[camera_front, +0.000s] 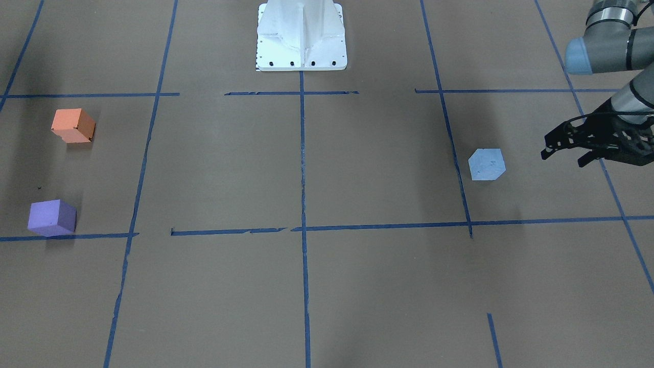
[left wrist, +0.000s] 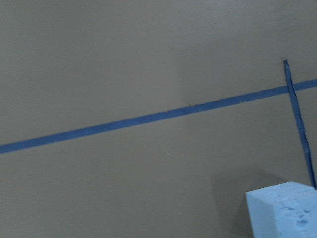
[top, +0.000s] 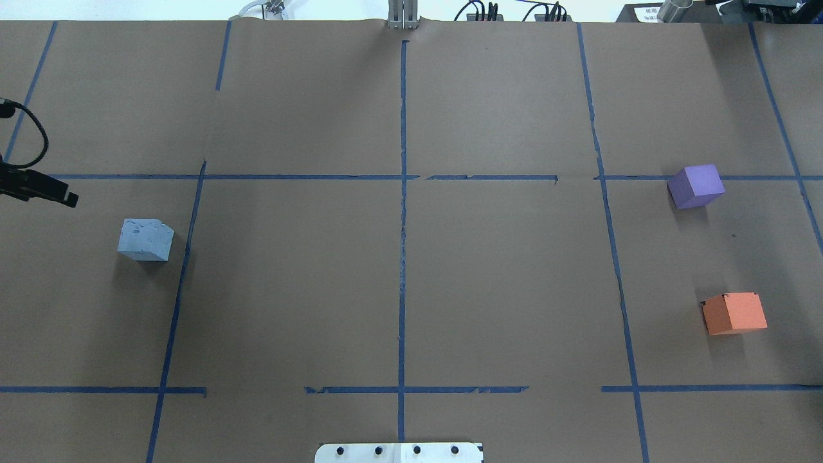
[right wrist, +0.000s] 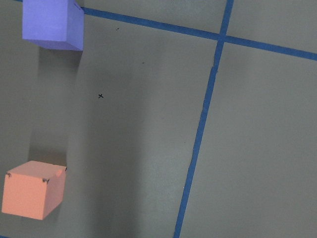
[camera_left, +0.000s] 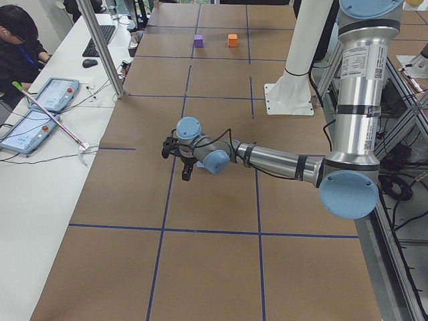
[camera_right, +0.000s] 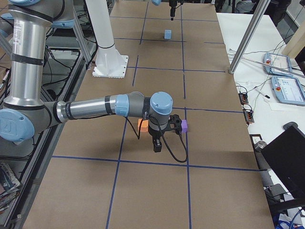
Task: Place blue block between orange and purple blocks
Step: 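Reach the left gripper down to the light blue cube and grasp it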
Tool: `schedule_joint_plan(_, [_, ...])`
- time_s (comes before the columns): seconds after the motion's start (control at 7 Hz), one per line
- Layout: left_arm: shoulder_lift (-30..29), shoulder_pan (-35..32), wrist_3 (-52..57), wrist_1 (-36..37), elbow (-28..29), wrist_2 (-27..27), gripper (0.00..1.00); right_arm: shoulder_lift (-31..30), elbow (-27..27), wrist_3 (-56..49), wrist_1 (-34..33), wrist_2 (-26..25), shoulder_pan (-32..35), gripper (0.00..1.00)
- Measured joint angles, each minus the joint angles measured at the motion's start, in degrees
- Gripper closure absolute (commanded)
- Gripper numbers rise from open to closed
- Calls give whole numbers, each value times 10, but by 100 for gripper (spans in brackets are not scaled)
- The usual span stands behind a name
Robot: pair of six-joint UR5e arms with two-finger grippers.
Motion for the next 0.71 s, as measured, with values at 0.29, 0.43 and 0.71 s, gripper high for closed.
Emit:
schedule_joint_plan(0.29, [-15, 62, -108, -19, -2, 44, 0, 0, 0, 0, 0, 0, 0, 0])
schedule_joint_plan(0.43, [-27, 87, -150, -20, -2, 57, 0, 0, 0, 0, 0, 0, 0, 0])
schedule_joint_plan(0.71, [-39, 132, -199, -19, 0, 80, 0, 0, -1, -1, 0, 0, 0, 0])
